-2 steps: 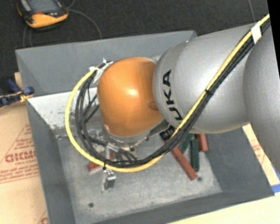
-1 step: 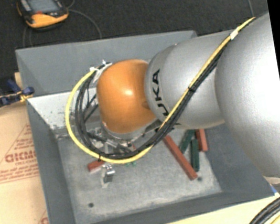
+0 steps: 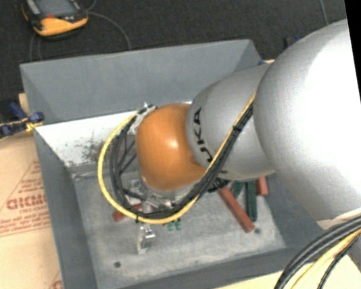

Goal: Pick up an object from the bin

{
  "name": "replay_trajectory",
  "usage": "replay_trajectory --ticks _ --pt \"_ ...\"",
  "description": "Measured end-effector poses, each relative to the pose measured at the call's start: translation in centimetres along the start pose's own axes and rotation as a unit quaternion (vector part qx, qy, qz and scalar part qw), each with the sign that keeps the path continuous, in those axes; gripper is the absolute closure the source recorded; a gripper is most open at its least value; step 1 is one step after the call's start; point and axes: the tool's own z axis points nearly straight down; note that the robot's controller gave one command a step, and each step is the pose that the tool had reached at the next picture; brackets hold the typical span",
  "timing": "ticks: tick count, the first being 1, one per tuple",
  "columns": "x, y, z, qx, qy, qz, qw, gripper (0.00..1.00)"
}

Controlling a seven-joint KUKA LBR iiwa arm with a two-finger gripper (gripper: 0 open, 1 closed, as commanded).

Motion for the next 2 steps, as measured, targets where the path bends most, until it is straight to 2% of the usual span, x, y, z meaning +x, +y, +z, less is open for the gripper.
replay_trajectory --ticks 1,2 --pt "-2.7 0.0 1.2 -0.002 -0.0013 -0.025 0.9997 0.00" --pt "-5.6 -1.5 0.7 0.000 0.0036 0.162 0.9868 1.00"
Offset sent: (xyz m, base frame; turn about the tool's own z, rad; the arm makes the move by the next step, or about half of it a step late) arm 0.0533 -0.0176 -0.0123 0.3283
